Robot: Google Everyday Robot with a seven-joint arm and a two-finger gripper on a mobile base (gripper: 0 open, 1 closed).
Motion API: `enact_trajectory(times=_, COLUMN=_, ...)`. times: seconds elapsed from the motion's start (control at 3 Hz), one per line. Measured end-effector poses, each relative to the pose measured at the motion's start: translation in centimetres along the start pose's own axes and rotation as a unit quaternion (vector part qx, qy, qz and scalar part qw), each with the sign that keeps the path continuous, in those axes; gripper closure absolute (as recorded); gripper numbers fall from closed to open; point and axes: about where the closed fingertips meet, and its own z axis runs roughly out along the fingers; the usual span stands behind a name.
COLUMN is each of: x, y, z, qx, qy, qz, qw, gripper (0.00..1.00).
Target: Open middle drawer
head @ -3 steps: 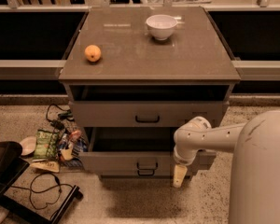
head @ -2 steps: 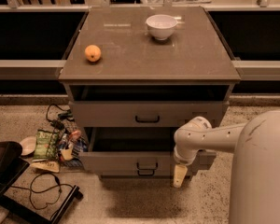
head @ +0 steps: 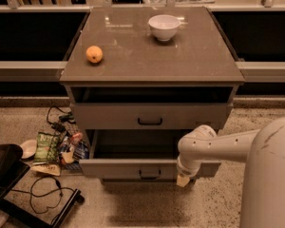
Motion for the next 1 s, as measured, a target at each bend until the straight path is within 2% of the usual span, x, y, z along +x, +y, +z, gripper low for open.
enact_trajectory(times=0.67, x=-0.03, y=-0.01, z=-0.41, qx=0.0, qy=0.0, qz=0.0, qw=1.0, gripper=0.96)
enact_trajectory(times=1.0, x=-0.03, y=-0.01, z=-0.51, qx=0.0, qy=0.0, qz=0.0, qw=1.0, gripper=1.0)
